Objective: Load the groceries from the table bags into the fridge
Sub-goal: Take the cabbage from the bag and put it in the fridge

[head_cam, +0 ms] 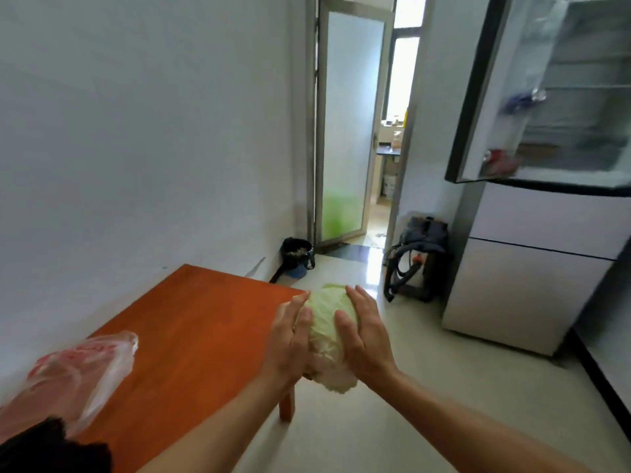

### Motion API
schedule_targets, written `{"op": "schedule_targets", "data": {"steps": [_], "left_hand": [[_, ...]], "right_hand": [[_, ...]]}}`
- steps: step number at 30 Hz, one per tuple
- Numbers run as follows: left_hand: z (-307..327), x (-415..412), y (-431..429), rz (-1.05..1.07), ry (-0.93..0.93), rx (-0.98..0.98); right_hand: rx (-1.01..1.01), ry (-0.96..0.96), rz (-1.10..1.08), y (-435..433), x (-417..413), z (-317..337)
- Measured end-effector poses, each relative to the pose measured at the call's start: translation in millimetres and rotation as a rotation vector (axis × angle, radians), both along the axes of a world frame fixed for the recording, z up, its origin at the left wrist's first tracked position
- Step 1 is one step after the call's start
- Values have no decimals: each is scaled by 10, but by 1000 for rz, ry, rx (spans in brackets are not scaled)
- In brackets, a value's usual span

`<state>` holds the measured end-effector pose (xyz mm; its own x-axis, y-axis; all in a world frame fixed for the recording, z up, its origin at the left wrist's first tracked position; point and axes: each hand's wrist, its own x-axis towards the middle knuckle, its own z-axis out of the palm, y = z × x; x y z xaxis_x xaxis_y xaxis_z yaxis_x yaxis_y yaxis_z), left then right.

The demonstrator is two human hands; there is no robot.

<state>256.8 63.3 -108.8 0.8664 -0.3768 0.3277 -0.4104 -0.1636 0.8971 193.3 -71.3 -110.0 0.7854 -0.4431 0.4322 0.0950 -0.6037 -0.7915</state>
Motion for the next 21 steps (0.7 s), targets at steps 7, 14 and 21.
{"op": "schedule_targets", "data": {"steps": [7,14,21], "left_hand": [[128,461,-1583,-208,-72,-27],[242,979,-3226,-384,-144,-37],[334,1008,-4796,-619,-237,-57]], "right_hand": [[-18,-68,-188,-1467,243,60],[-56,-90,-387,-2902,532,199],[-118,-112,-631,-4170,311,346]]}}
